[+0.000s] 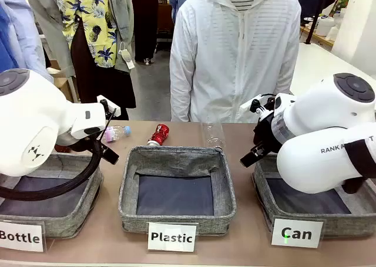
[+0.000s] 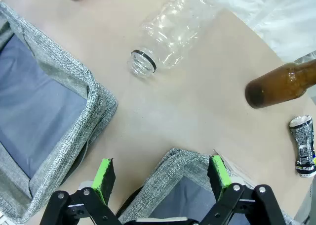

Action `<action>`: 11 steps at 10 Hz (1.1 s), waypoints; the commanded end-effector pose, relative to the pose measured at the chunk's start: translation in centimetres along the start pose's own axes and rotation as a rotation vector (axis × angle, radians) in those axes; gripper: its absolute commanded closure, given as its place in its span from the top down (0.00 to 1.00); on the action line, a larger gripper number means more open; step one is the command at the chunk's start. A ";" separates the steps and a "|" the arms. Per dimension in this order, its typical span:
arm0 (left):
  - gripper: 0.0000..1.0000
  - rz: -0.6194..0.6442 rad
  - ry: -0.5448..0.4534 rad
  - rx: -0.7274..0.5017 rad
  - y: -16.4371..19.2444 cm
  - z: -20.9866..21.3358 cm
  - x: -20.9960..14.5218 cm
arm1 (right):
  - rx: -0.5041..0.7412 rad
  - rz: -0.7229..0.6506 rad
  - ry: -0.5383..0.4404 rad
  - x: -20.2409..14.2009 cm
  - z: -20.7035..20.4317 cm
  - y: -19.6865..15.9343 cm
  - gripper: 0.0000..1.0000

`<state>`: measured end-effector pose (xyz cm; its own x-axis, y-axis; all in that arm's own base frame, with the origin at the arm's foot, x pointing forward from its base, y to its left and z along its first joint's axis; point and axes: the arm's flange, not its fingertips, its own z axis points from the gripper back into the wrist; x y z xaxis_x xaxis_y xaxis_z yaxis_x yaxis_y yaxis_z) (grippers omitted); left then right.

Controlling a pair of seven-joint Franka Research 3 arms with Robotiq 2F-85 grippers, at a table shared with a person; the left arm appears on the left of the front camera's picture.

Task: Sort the can waste into the basket.
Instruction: Pick up the can waste from the table and place it in the right Fabric basket.

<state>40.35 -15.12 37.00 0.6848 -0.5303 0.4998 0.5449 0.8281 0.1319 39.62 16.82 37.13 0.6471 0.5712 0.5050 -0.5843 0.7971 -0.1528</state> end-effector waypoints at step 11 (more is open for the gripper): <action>1.00 0.000 0.000 0.000 0.0 0.0 0.0 | 0.000 0.000 0.000 0.0 0.0 0.0 1.00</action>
<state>40.35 -15.12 37.00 0.6849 -0.5302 0.4998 0.5449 0.8281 0.1319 39.62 16.83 37.13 0.6468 0.5716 0.5049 -0.5845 0.7968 -0.1533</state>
